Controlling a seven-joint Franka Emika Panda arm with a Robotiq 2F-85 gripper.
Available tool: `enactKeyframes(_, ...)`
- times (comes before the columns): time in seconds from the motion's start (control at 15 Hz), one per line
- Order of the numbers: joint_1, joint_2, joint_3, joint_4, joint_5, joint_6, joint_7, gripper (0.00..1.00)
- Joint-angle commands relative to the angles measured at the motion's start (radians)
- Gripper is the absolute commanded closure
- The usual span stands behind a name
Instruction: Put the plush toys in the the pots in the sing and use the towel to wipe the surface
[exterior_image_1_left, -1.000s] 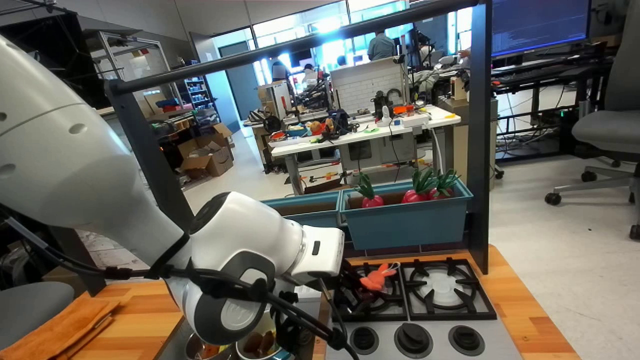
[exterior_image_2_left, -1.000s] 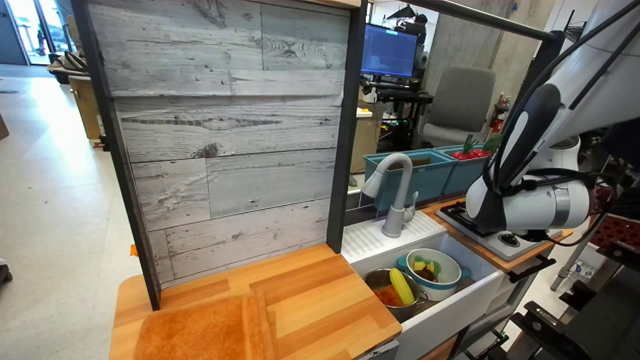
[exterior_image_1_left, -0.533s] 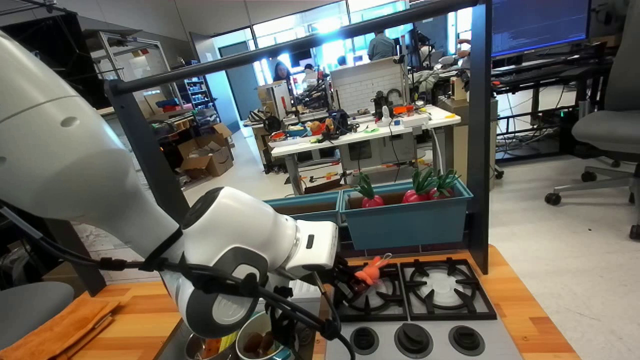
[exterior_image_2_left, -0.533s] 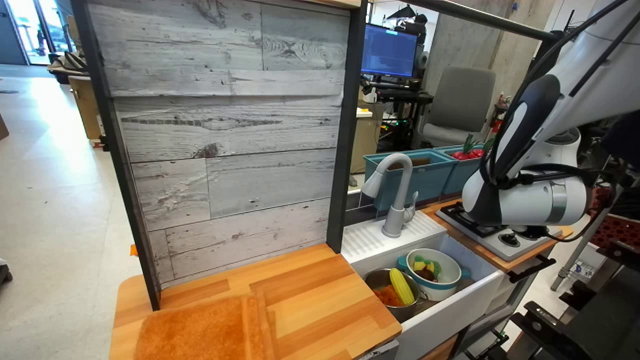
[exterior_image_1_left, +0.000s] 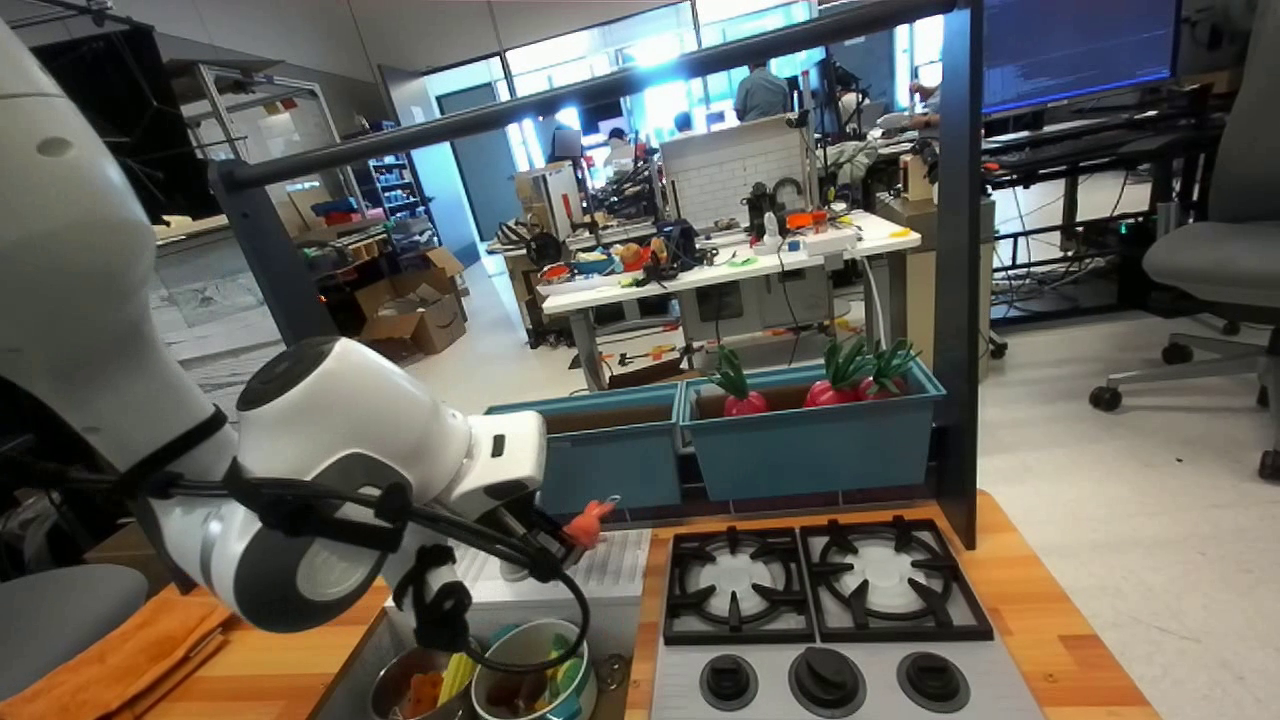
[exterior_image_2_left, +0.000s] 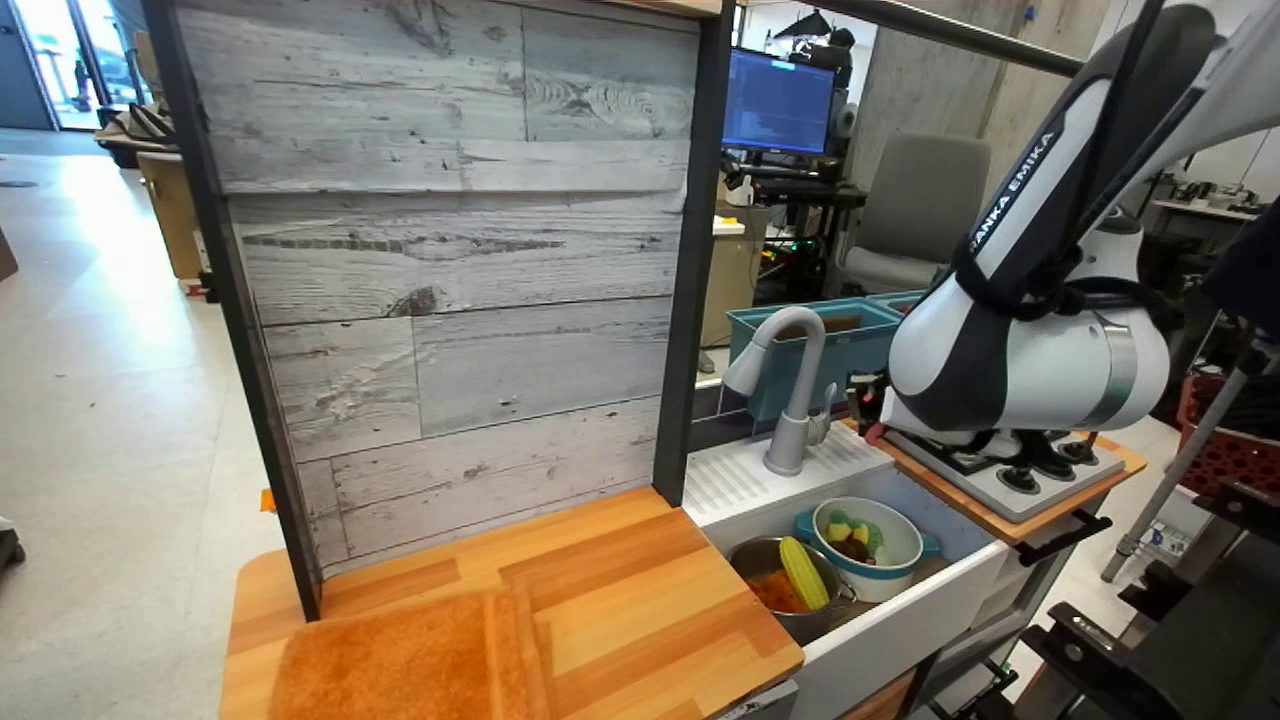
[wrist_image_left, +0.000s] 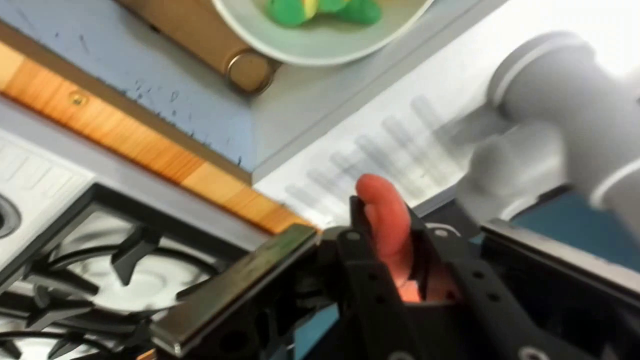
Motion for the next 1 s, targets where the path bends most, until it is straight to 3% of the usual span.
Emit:
enactKeyframes(0.0,0.048,0.004,0.016,-0.026,-0.028,-0.046,-0.040,0.96)
enactKeyframes(0.2,0.138,0.045,-0.044,0.004,0.001,-0.114,-0.030,0.96)
enactKeyframes(0.27,0.150,0.051,-0.053,0.007,-0.006,-0.131,-0.029,0.60)
enactKeyframes(0.4,0.193,0.050,-0.088,0.002,-0.019,-0.205,-0.030,0.54)
enactKeyframes(0.87,0.368,-0.014,-0.262,-0.044,-0.166,-0.565,0.019,0.03)
enactKeyframes(0.93,0.303,0.026,-0.201,-0.013,-0.158,-0.473,0.029,0.19)
